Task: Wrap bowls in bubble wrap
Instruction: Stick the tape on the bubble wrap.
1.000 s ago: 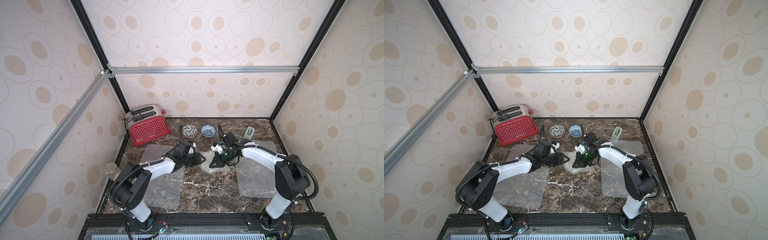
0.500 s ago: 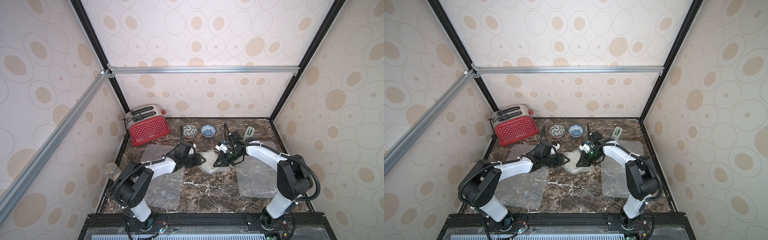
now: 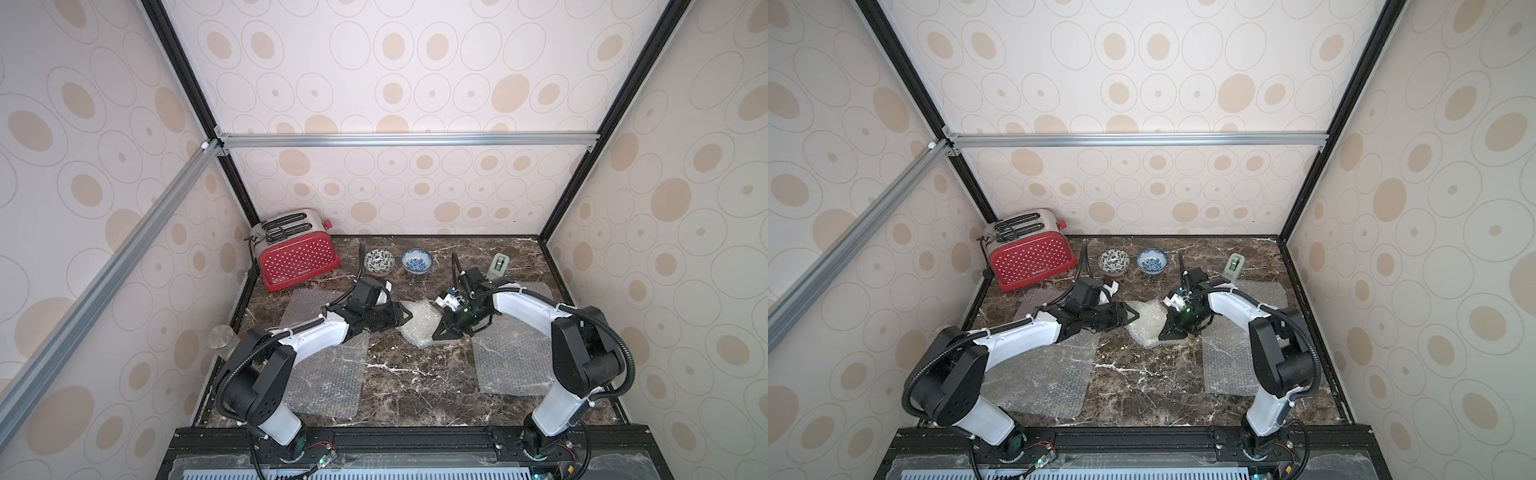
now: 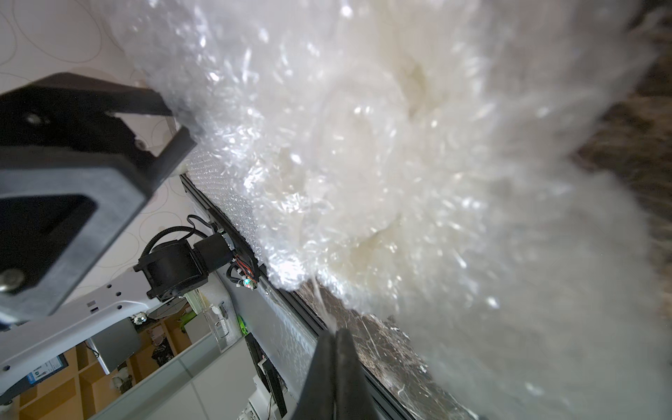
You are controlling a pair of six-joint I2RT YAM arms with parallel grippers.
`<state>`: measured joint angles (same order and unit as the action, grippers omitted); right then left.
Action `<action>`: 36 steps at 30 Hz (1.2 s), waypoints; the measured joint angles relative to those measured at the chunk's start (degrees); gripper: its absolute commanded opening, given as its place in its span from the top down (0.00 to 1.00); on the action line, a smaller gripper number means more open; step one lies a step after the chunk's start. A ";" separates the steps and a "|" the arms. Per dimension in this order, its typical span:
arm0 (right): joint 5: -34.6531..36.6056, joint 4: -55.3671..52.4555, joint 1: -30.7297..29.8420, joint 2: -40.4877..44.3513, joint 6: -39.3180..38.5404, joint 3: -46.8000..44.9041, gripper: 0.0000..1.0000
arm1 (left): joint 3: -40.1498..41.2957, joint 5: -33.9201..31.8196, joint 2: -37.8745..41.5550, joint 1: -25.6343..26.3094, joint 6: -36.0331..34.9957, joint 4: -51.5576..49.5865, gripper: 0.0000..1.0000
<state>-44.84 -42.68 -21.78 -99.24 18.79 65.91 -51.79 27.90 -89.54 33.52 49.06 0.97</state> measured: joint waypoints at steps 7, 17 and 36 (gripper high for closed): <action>-0.22 1.07 0.00 -0.81 0.00 -0.04 0.95 | -0.85 -2.21 4.57 0.74 -0.68 -3.91 0.44; -0.17 1.55 0.22 -1.05 0.00 -0.13 0.95 | -3.56 -7.65 9.66 2.67 -2.60 -9.18 0.57; -0.22 1.97 0.98 -1.05 0.02 -0.74 0.95 | -18.51 -3.96 -13.33 7.32 -5.46 -10.91 0.67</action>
<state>-45.06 -40.71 -20.80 -100.29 18.81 65.17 -70.30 23.94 -102.87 40.84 43.59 -9.93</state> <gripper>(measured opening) 0.057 0.338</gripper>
